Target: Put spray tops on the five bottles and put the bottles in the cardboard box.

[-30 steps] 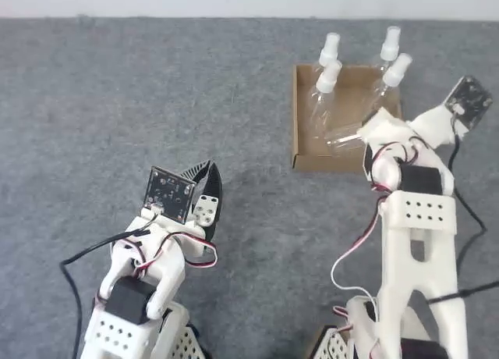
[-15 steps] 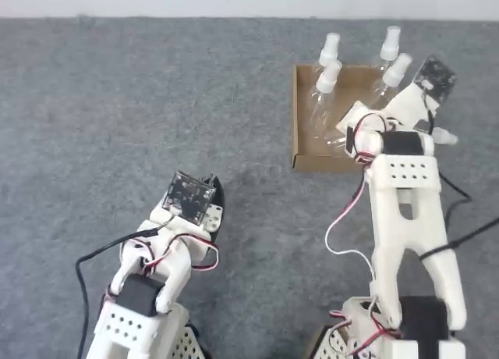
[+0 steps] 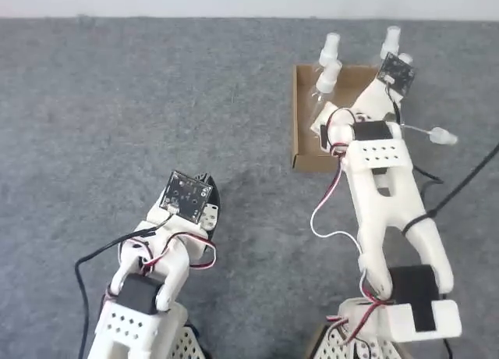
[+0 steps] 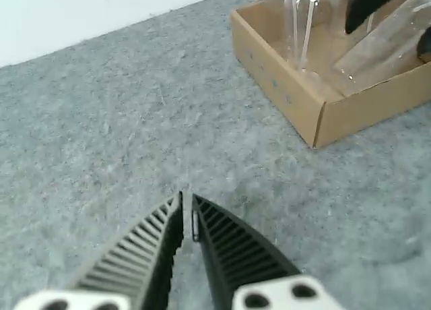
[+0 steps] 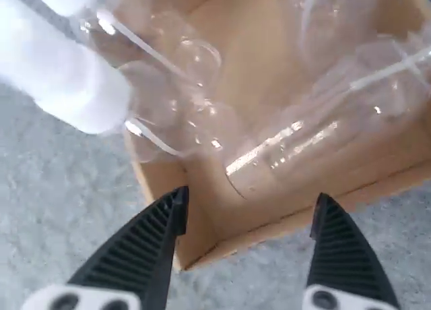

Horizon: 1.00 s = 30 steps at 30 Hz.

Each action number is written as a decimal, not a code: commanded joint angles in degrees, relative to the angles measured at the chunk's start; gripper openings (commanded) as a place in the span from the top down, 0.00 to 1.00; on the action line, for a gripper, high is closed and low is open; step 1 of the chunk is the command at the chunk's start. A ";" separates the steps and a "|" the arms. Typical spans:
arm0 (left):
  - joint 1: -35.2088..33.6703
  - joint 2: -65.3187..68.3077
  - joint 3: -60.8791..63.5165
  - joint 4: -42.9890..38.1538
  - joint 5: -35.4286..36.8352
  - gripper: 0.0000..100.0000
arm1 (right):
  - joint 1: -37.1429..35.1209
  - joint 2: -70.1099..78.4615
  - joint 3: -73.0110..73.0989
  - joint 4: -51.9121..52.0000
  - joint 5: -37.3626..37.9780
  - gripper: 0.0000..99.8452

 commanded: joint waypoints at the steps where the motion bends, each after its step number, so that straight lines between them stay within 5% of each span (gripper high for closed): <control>1: -0.26 -0.88 -0.84 -1.41 -0.35 0.99 | 2.77 -1.45 -3.96 -2.07 -0.79 0.77; 30: -0.35 -0.88 -0.84 -1.41 -0.26 0.99 | 6.46 7.78 -6.68 -7.69 -3.69 0.76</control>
